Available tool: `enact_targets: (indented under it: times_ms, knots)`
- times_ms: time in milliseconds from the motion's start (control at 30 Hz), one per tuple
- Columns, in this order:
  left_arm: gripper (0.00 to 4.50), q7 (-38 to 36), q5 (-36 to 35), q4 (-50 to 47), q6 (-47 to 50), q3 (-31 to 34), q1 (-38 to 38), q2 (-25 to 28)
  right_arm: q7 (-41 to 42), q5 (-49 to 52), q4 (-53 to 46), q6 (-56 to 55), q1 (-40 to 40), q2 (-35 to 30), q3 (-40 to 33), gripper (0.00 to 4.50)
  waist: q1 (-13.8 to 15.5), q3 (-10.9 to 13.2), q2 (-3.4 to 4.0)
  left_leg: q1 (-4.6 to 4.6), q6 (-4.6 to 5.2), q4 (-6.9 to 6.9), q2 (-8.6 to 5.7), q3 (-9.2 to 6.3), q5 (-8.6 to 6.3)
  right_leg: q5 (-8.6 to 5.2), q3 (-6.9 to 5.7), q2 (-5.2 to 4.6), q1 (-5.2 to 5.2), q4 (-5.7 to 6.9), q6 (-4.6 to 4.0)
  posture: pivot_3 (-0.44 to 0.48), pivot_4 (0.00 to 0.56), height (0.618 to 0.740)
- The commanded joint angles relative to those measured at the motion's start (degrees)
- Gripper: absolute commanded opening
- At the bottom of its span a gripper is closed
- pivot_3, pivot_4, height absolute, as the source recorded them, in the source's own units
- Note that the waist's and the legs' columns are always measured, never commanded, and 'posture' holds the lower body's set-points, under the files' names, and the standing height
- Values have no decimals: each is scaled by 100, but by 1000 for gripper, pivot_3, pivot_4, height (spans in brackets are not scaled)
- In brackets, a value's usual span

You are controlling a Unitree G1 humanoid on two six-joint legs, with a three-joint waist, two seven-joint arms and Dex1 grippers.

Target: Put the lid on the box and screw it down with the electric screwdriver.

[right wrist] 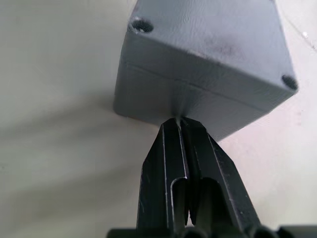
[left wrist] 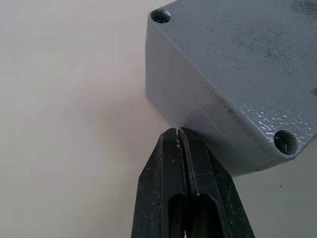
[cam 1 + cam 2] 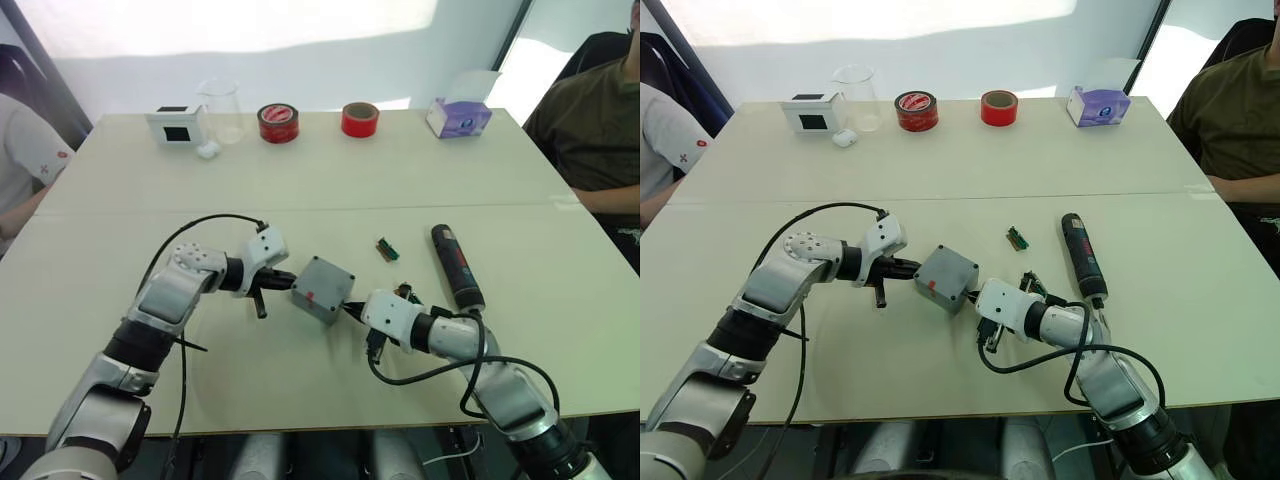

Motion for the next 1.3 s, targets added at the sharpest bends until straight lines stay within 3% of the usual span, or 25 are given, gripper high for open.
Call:
enact_targets:
  times_ms: [33, 333, 733, 933, 1067, 1300]
  knots:
    - [0, -103, -335, -666, 267, 23, 114, -41, 48, 96, -146, -90, -176, 97, 47, 49, 1, 0, 0, 0, 0, 0, 0, 0, 0, 0, 0, 0, 0, 0, 0, 0, 150, 740]
    - [0, 45, -606, -1566, 978, 167, 591, 193, 224, 175, -269, -68, -99, 52, 20, 49, 5, 0, 0, 0, -1, 0, 1, -1, 1, 0, 0, 0, 0, 0, 0, 0, 150, 740]
    - [0, 155, -598, -1492, 976, 200, 664, 283, 352, 184, -337, -29, -103, 13, 6, 49, -3, 0, 0, 0, -1, 0, 1, -1, 1, 0, 0, 0, 0, 0, -1, 0, 150, 740]
    - [0, 261, -758, -1378, 1050, 560, 664, 328, 362, 196, -391, -40, -75, -51, -134, 49, -2, 0, 0, 0, -1, 0, 1, -1, 1, 0, 0, 0, 0, -1, -1, 0, 150, 740]
    - [0, 748, -1372, -1499, 988, 1804, 748, 81, 429, 502, -714, 68, 116, -312, -729, 49, 5, 1, 1, -1, -2, 0, 1, -2, 1, 0, 0, -2, -3, 1, -1, 0, 150, 740]
    - [0, 871, -1902, -1414, 1797, 2234, 23, 539, 195, 2038, -1869, 1977, 211, -114, -2303, 49, 29, 1, 0, -2, -4, -1, 1, -7, 2, 1, -4, -3, 0, 0, -1, 0, 150, 740]
